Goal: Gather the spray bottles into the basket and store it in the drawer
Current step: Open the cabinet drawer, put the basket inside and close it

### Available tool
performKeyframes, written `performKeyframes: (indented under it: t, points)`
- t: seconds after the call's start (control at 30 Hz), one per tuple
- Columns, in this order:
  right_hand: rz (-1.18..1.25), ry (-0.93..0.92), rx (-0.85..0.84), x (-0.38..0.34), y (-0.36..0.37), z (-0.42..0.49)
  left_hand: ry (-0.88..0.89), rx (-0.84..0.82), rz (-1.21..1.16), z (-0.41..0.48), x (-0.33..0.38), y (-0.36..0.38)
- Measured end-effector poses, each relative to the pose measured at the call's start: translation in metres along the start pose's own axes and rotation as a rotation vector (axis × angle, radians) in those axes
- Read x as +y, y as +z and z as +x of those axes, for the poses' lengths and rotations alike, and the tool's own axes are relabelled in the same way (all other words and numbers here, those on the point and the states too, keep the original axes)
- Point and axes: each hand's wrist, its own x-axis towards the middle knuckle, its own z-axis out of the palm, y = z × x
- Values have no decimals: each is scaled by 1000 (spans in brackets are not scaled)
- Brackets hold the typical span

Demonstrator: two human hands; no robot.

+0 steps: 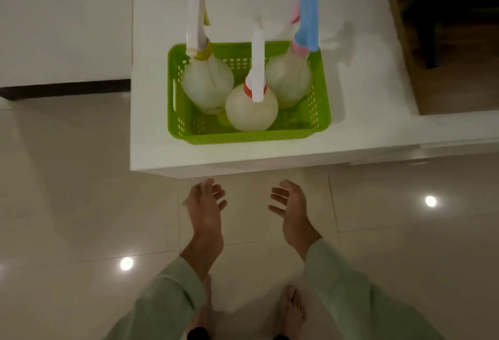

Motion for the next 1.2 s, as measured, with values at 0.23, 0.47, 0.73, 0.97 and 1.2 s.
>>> performKeyframes:
  t: [0.23, 0.47, 0.73, 0.97, 1.2]
  points:
    - [446, 146, -154, 46, 28, 112, -378, -156, -308, 110, -85, 38]
    - [803, 175, -330, 58, 36, 184, -399, -176, -680, 189, -117, 54]
    - [822, 166, -347, 72, 18, 173, -417, -250, -806, 175, -128, 31]
    - [-79, -231, -136, 74, -35, 47, 64, -248, 196, 44, -108, -24]
    - [-1013, -1371, 47, 17, -72, -56, 1161, -190, 932, -57, -56, -44]
